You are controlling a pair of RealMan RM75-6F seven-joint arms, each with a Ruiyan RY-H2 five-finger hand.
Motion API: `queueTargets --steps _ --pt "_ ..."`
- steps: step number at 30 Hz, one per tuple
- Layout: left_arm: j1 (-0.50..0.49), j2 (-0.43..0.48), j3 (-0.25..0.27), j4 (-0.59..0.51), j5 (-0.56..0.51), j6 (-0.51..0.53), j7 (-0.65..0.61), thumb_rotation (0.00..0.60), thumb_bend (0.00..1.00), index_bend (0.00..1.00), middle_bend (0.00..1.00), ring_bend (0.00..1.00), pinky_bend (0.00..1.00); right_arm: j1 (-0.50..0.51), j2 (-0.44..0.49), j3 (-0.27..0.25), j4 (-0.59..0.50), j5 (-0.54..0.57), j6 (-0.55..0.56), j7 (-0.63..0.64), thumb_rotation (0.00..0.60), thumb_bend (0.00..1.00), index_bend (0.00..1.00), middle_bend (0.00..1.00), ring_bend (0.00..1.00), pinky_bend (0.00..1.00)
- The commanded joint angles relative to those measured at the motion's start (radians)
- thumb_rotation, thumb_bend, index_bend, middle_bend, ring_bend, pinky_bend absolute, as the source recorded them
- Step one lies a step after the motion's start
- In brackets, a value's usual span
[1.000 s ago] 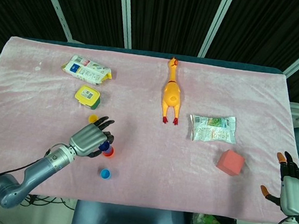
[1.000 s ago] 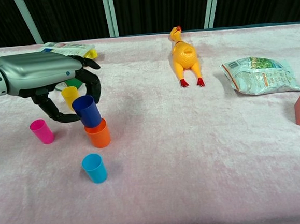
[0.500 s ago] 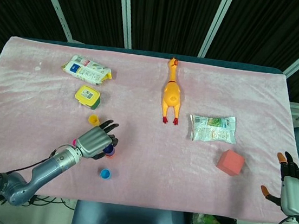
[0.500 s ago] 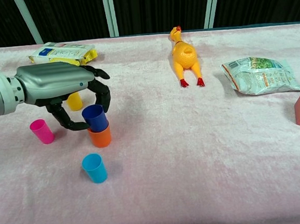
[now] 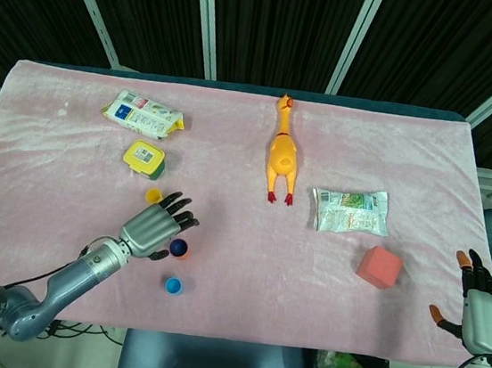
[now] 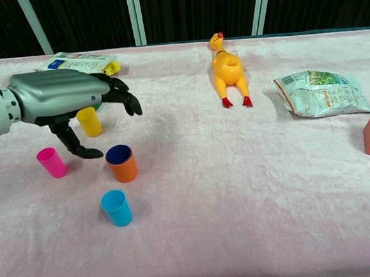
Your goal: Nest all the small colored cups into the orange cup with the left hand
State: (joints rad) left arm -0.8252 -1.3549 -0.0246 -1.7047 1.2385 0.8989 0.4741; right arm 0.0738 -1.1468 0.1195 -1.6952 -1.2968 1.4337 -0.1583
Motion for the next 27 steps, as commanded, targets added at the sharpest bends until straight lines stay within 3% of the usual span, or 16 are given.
queueTargets --steps 1,4,10,27 --pt "0.032 0.03 -0.034 -0.005 0.058 0.104 -0.021 0.6 0.23 0.21 0.25 0.0 0.0 0.0 0.0 0.0 0.0 0.001 0.0 0.0 0.6 0.13 0.0 0.02 0.11 0.16" --pt "0.043 0.043 -0.072 0.044 0.014 0.121 -0.059 0.6 0.23 0.21 0.27 0.0 0.0 0.0 -0.001 0.0 -0.002 0.002 -0.001 -0.002 0.6 0.13 0.0 0.02 0.11 0.16" --pt "-0.001 0.014 -0.109 0.194 -0.106 -0.013 -0.127 0.6 0.23 0.21 0.27 0.0 0.0 0.001 -0.002 0.0 -0.004 0.003 -0.001 -0.007 0.6 0.13 0.0 0.02 0.11 0.16" --pt "-0.045 -0.124 -0.096 0.414 -0.146 -0.143 -0.191 0.6 0.24 0.26 0.34 0.0 0.0 0.002 0.0 0.002 -0.002 0.013 -0.008 -0.002 0.6 0.13 0.0 0.02 0.11 0.16"
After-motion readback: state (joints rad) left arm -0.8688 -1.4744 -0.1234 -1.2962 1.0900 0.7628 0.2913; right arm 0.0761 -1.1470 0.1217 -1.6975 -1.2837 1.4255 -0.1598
